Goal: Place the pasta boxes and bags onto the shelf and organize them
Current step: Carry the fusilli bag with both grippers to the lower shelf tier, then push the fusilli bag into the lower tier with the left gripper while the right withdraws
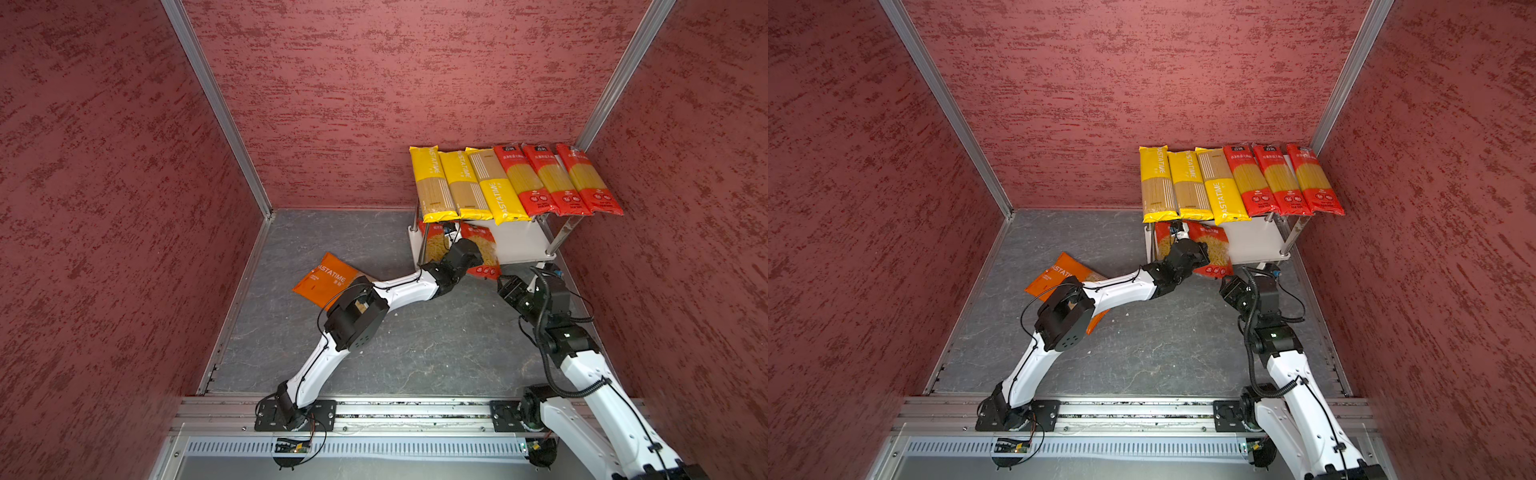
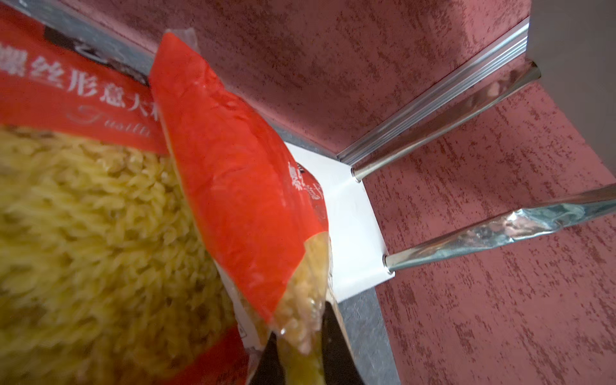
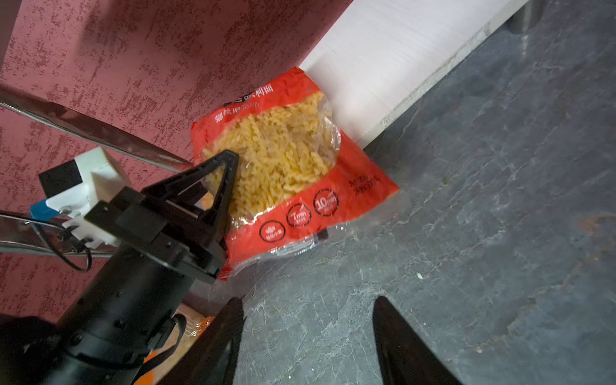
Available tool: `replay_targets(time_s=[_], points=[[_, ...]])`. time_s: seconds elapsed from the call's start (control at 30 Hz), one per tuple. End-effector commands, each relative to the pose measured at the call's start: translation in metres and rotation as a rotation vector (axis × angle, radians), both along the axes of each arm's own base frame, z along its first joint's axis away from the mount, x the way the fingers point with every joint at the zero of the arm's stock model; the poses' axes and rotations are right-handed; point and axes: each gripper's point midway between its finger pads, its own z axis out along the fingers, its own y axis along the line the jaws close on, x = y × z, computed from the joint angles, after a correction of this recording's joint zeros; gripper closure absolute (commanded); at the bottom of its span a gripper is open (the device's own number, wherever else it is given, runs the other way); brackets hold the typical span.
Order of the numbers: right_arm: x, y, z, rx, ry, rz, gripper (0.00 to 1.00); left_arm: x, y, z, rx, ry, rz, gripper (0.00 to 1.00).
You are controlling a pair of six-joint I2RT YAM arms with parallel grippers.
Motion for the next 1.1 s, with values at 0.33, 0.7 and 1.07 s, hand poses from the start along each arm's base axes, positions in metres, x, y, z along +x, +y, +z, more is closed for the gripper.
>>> replay_targets(time_s=[0.33,0.7,1.07], points=[[-0.015,0.007,-0.016,0.074,0.035,0.02,0.36,0.055,-0.011,0.04,-0.088,-0.142,0.104,0.99],[-0.021,0.007,-0.022,0.084,0.04,0.015,0.36,0.05,-0.009,0.004,-0.048,-0.063,0.118,0.9],[-0.019,0.004,-0.032,0.113,0.031,-0.021,0.36,0.032,0.009,0.016,-0.032,-0.043,0.07,0.47]])
